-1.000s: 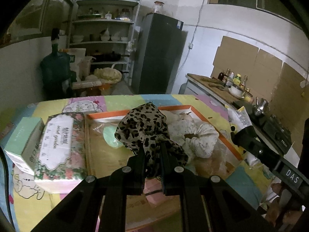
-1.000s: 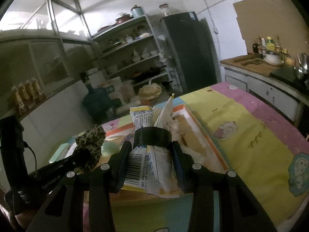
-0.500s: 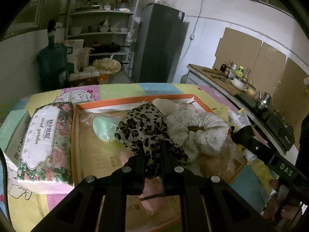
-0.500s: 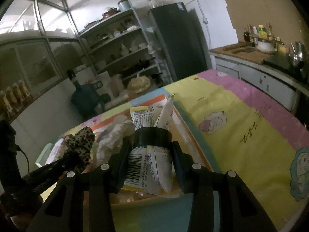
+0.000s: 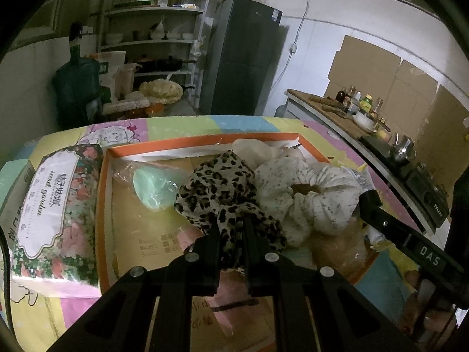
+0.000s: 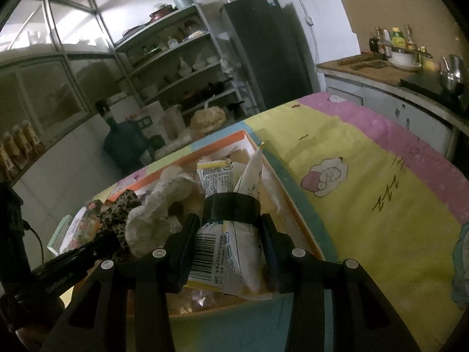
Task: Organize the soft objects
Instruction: 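Lower the packet and cloth into the box and open both tools, then withdraw both open tools from the box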
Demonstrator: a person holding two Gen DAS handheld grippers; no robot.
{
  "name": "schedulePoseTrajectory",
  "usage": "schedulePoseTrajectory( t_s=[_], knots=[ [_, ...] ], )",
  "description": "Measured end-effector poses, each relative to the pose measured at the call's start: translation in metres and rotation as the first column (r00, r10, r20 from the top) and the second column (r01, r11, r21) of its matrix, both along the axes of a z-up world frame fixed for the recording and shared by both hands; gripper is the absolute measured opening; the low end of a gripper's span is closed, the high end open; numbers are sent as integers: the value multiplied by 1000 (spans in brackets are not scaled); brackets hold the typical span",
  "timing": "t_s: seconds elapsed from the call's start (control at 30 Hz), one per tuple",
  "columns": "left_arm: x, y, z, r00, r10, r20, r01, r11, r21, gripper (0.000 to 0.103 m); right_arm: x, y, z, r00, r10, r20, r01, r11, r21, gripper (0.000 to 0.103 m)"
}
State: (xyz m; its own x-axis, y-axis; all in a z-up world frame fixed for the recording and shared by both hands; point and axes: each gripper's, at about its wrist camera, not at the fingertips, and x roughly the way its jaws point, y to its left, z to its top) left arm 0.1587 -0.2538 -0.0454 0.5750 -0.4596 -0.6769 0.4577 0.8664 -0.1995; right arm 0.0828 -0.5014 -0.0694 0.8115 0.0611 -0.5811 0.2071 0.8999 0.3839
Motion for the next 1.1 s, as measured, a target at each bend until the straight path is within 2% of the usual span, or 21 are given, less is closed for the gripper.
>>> schedulePoseTrajectory(
  t_s=[0.3, 0.43, 0.57, 0.77, 0.9, 1.1],
  knots=[
    [3, 0, -8, 1000, 7, -18, -7, 1000, 0, 14, 6, -3, -7, 1000, 5, -15, -5, 1000, 7, 44],
    [3, -1, -9, 1000, 17, -16, -17, 1000, 12, 32, 7, -2, -7, 1000, 6, -11, -6, 1000, 6, 45],
    [4, 1, -10, 999, 27, -17, -26, 1000, 14, 45, 7, -3, -6, 1000, 7, -8, -7, 1000, 9, 46],
    [3, 3, -8, 999, 34, -15, -34, 999, 8, 57, 7, -2, -4, 1000, 3, 0, -3, 1000, 7, 50],
    [0, 5, -5, 999, 32, -11, -32, 999, 4, 58, 3, -2, 1, 1000, 1, 15, -1, 1000, 5, 58],
    [-8, 8, 3, 1000, 28, 9, -28, 1000, -2, 58, -8, 2, 11, 999, 4, 46, -4, 1000, -5, 62]
  ],
)
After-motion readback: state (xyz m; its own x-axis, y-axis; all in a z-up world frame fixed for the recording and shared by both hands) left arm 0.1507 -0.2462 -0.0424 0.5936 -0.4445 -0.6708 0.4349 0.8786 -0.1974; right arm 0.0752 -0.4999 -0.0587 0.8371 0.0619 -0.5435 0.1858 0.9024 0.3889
